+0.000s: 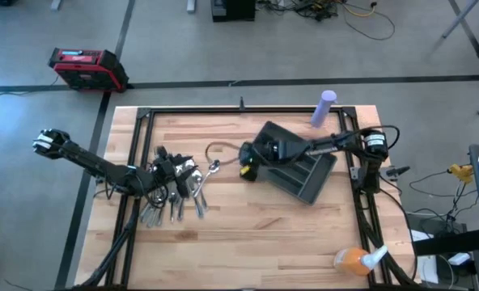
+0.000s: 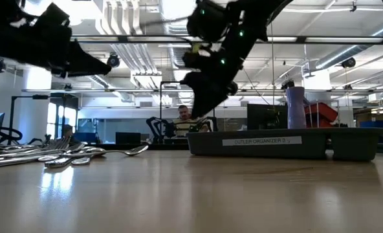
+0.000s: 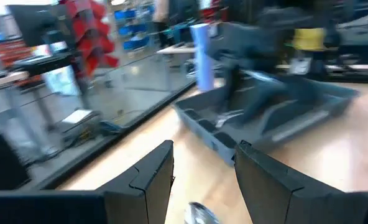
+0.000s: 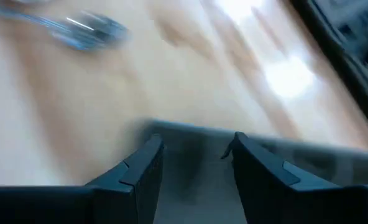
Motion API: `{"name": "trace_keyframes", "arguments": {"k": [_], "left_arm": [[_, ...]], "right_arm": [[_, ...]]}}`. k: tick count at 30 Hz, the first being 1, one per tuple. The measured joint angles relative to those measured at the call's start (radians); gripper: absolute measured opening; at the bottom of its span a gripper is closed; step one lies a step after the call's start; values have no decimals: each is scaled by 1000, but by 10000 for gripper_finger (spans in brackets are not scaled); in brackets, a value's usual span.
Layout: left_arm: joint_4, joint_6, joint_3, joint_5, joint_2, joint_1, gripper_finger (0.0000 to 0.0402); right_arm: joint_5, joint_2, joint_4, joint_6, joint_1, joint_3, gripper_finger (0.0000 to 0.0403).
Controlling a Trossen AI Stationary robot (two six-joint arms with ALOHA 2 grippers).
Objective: Sort silverware
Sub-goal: Adjust the silverware
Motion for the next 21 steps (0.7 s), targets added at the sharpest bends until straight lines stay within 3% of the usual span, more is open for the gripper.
{"name": "trace_keyframes", "arguments": {"k": [2, 6, 9, 11, 15, 21], "left_arm": [[-317, -110, 123, -2, -11, 12, 155], [-1102, -594, 396, 83, 31, 65, 155], [-1475, -896, 487, 184, 87, 90, 155], [-1547, -974, 499, 295, 119, 98, 155], [-1508, -993, 445, 526, 190, 98, 155], [-1491, -1037, 413, 627, 343, 103, 153]], "right_arm": [[-2, 11, 67, -4, 49, 0, 163], [-22, 22, 194, -10, 119, -1, 156], [-27, 25, 298, -9, 156, 0, 150], [-28, 37, 374, -15, 174, 1, 146], [-53, 62, 446, -42, 193, 0, 138], [-79, 69, 441, -30, 204, 0, 124]]}}
